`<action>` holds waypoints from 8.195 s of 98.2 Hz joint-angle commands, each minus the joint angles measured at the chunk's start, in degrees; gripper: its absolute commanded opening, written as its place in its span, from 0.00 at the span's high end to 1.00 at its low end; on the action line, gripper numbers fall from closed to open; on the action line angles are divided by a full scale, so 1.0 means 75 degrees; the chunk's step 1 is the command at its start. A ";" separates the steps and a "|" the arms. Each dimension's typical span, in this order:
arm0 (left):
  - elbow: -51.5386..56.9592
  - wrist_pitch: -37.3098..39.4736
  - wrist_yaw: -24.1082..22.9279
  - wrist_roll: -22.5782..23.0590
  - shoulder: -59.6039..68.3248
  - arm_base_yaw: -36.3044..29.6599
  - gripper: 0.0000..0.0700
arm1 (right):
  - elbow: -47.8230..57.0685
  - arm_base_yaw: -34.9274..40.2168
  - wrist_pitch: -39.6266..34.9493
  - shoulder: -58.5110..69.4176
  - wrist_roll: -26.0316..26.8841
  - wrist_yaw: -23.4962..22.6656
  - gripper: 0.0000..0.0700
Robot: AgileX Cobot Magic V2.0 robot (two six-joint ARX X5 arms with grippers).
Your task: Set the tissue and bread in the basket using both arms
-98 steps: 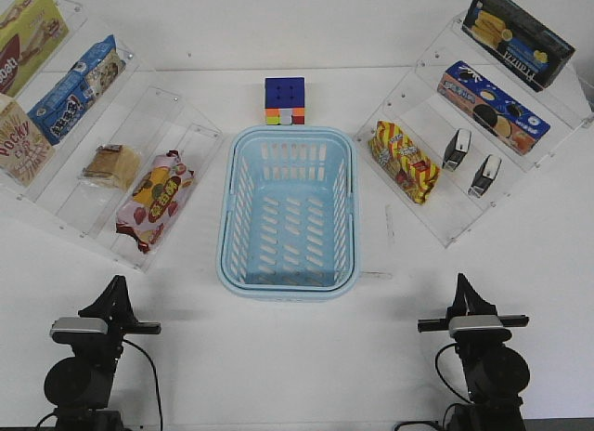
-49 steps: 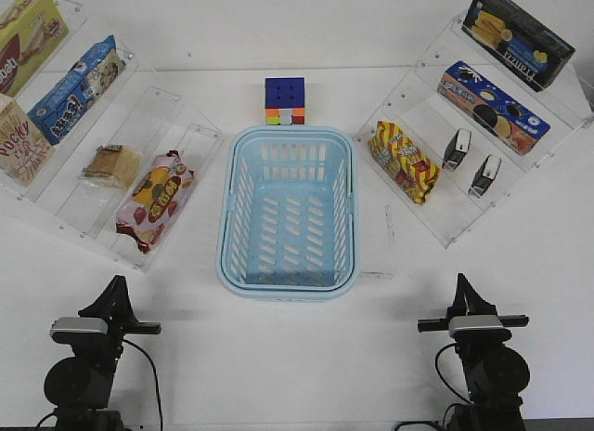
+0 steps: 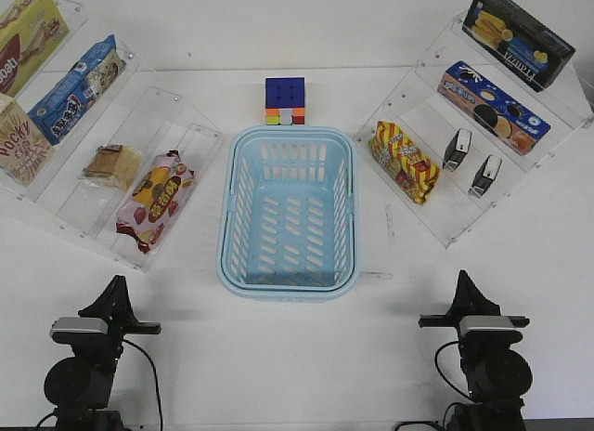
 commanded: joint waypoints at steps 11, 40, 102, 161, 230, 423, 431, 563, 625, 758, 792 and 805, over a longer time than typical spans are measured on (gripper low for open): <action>-0.0154 0.0105 0.0009 0.0061 -0.0009 0.0015 1.00 | 0.1189 0.0000 -0.0656 0.0364 0.2725 0.0338 1.00; -0.0154 0.0105 0.0009 0.0061 -0.0009 0.0015 1.00 | 0.4307 -0.0012 -0.1644 0.4360 0.1437 0.0452 0.71; -0.0154 0.0108 0.0009 0.0061 -0.0009 0.0015 1.00 | 0.9643 -0.0414 -0.3710 1.0765 0.0052 0.1603 0.42; -0.0154 0.0108 0.0009 0.0061 -0.0009 0.0015 1.00 | 0.9699 -0.1032 -0.3311 1.1698 0.0114 0.1183 0.98; -0.0154 0.0105 0.0009 0.0061 -0.0009 0.0015 1.00 | 1.0025 0.2256 -0.2932 0.9364 0.0787 -0.2241 1.00; 1.0346 -0.4683 -0.1536 0.2940 1.0620 -0.0338 0.28 | 0.4497 0.1049 0.0050 0.4593 0.0321 -0.1177 1.00; 1.0529 -0.4663 -0.1696 0.3203 1.1033 -0.0382 0.28 | 0.4497 0.1049 0.0050 0.4593 0.0321 -0.1177 1.00; 1.2275 -0.4800 0.3812 0.0772 1.0949 -0.2500 0.89 | 0.4497 0.1049 0.0154 0.4593 0.0353 -0.1174 1.00; 1.2689 -0.4963 0.3226 0.0717 1.1427 -0.3281 0.66 | 0.4497 0.1049 0.0154 0.4593 0.0341 -0.1169 1.00; 0.4182 -0.0953 -0.1093 0.0181 0.3002 -0.2876 1.00 | 0.4497 0.1055 0.0154 0.4593 0.0341 -0.1172 1.00; 0.1501 -0.0184 -0.1201 -0.0927 0.1250 -0.0871 1.00 | 0.4497 0.1055 0.0154 0.4593 0.0341 -0.1172 1.00; 0.0650 -0.0090 -0.0423 -0.0941 0.0493 -0.0393 1.00 | 0.4497 0.1055 0.0157 0.4593 0.0341 -0.1172 1.00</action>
